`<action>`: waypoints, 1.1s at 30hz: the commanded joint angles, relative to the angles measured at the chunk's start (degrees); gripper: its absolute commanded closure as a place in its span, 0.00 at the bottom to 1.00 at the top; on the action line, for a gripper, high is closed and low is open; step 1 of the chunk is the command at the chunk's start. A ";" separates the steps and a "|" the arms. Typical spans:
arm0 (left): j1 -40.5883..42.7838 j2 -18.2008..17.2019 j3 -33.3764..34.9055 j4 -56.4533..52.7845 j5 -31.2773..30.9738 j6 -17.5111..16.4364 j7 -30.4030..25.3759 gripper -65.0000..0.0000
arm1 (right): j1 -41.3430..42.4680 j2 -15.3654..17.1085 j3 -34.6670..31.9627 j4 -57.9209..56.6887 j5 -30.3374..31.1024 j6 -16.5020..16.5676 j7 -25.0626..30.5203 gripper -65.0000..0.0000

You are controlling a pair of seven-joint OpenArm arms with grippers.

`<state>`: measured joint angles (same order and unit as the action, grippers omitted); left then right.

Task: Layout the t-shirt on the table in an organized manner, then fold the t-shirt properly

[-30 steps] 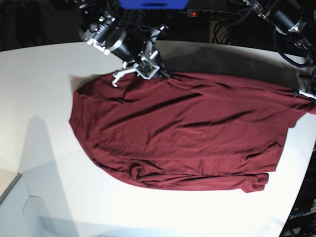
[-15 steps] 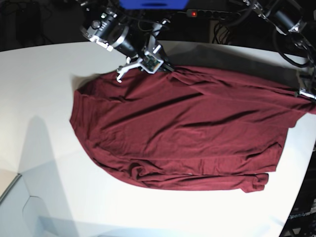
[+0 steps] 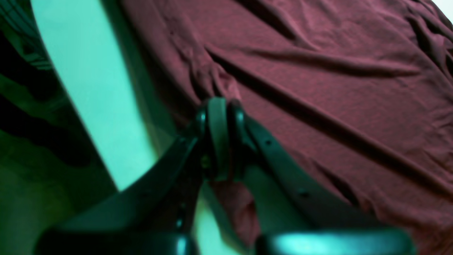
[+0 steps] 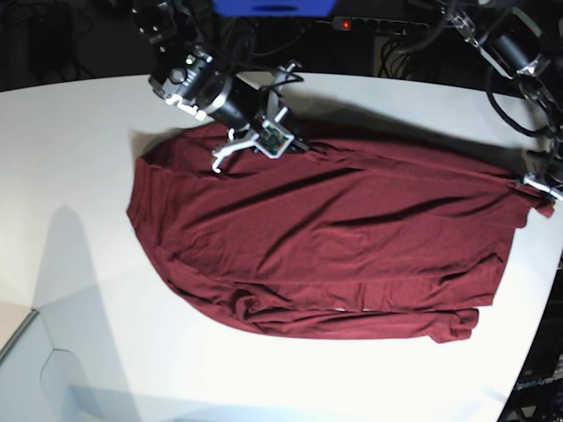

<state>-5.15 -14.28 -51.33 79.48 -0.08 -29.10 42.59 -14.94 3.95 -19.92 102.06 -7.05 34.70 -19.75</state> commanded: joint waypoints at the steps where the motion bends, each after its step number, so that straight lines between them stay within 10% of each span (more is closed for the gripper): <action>1: -1.93 -1.23 0.30 0.91 -0.32 0.49 -1.40 1.00 | 1.09 -0.12 0.01 0.31 1.03 0.07 1.59 1.00; 33: -13.45 -8.09 10.32 -22.47 1.97 0.66 -9.31 1.00 | 17.88 0.14 0.98 -15.95 1.03 0.07 1.77 1.00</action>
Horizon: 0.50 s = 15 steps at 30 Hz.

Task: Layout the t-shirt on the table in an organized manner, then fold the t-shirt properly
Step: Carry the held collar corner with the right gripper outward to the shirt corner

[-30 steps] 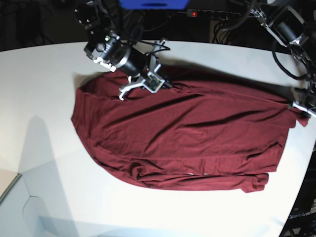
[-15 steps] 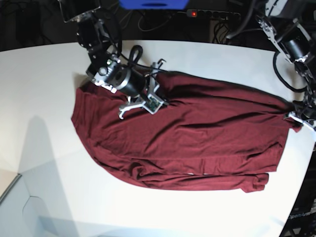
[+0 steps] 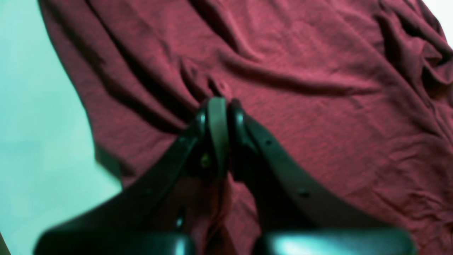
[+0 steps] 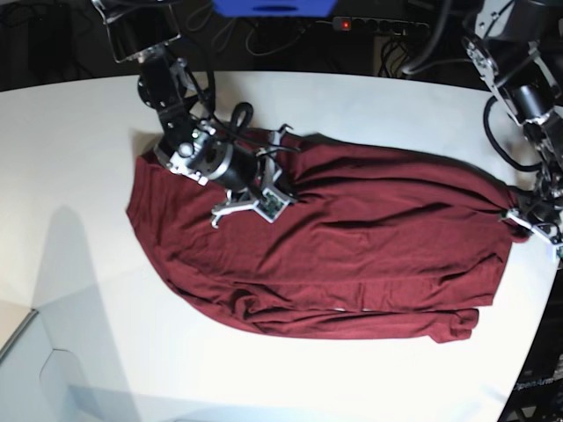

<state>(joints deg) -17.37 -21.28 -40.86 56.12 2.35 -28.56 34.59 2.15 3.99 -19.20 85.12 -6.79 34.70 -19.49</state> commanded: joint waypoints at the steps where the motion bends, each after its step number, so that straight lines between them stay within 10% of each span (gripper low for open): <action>1: -1.58 -1.10 -0.15 0.19 -0.28 0.12 -2.46 1.00 | 0.79 -0.08 1.40 0.99 0.76 0.07 1.51 1.00; 15: -2.99 -0.74 -0.06 -0.69 2.71 0.12 -5.53 0.99 | 0.70 -0.25 3.60 0.90 0.76 0.07 1.51 1.00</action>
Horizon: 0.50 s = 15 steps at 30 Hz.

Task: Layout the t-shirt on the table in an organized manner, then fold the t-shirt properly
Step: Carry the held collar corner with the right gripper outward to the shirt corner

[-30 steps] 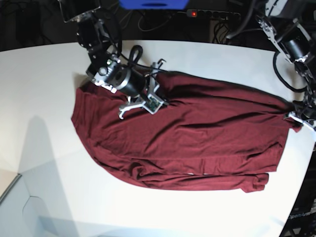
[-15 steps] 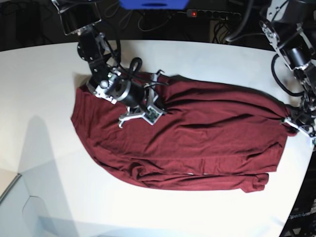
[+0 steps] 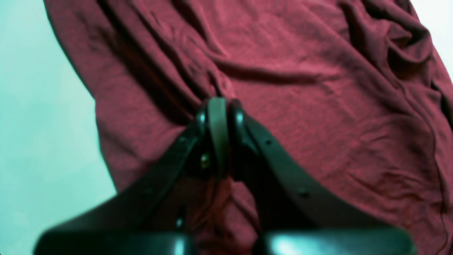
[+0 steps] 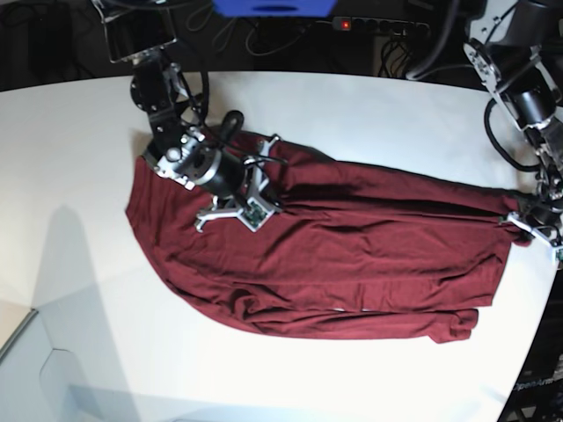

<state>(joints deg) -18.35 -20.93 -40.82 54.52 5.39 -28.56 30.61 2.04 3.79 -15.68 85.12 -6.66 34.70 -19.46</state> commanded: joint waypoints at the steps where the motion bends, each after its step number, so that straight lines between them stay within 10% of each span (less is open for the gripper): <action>1: -2.27 -1.09 -0.02 0.91 -0.33 0.12 -1.56 0.99 | 0.81 -0.06 -0.01 0.64 0.63 0.07 1.49 1.00; 8: -5.17 -1.45 0.25 -4.28 -0.24 0.12 -1.56 0.94 | 2.48 -0.14 0.17 -4.55 0.55 0.07 1.22 1.00; 15: -5.61 -1.36 -0.02 -4.72 -0.51 0.12 -1.38 0.50 | 1.25 -0.06 2.54 -1.12 0.37 -0.10 1.22 0.73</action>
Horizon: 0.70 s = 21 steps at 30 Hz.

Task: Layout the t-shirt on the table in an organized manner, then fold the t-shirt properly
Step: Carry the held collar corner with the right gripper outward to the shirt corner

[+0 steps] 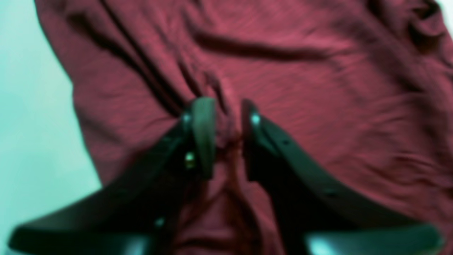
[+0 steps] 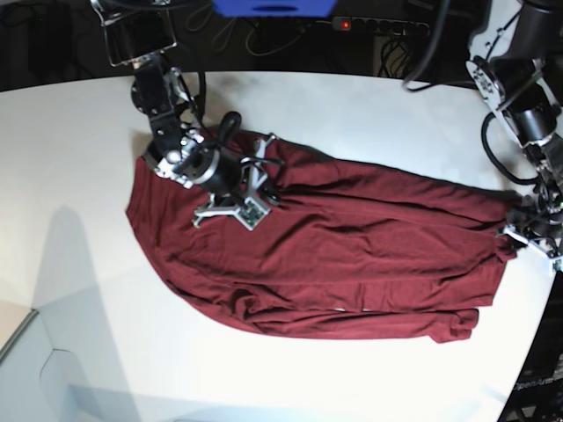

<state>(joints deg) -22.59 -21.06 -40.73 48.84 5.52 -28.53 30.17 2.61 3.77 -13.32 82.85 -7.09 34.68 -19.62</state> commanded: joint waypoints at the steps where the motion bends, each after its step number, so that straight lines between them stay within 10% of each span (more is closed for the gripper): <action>1: -1.37 -1.23 -0.19 0.96 -0.82 0.09 -1.03 0.45 | 0.25 -0.12 0.97 2.03 0.81 -0.08 1.37 0.68; 10: -1.28 -1.31 -0.37 2.46 -0.99 -0.34 -0.85 0.26 | -3.53 -0.12 5.10 10.38 0.98 -0.08 1.37 0.39; 21: 4.17 -0.96 -3.53 3.69 -0.99 -0.78 -1.82 0.26 | -11.62 -0.03 13.45 17.33 0.98 -0.08 1.55 0.36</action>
<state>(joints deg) -16.97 -20.82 -44.23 51.62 5.34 -29.04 29.87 -9.43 3.62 -0.01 99.09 -7.07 34.68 -19.49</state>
